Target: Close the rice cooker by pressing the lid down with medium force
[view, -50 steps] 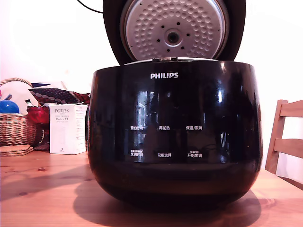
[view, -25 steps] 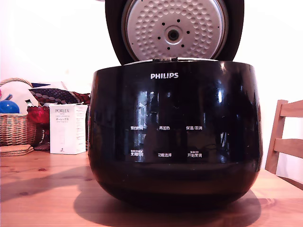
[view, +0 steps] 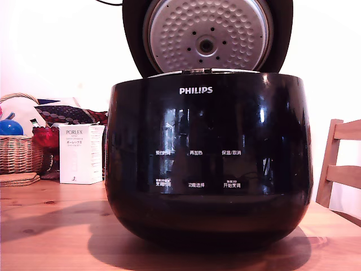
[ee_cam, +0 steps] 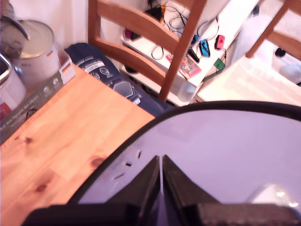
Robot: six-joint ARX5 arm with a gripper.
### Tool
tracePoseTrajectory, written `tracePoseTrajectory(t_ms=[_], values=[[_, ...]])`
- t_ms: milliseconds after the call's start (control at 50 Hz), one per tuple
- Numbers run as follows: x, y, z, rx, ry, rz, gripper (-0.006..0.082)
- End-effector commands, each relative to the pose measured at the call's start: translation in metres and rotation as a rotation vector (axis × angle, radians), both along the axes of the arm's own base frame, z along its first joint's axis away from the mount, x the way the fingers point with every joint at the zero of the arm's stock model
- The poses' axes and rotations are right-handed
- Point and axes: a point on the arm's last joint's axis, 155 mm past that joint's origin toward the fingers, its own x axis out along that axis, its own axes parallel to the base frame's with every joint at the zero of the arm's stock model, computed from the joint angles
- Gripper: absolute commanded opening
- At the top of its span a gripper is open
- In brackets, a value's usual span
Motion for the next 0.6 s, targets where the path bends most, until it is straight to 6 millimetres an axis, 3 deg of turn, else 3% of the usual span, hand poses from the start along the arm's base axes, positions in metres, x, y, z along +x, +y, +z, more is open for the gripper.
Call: tracePoseTrajectory(t_ms=[0, 580], values=[[-0.009, 0.004, 0.002, -0.007, -0.004, 0.0, -0.0022], [-0.044, 0.022, -0.02, -0.067, 0.022, 0.044, -0.0022]])
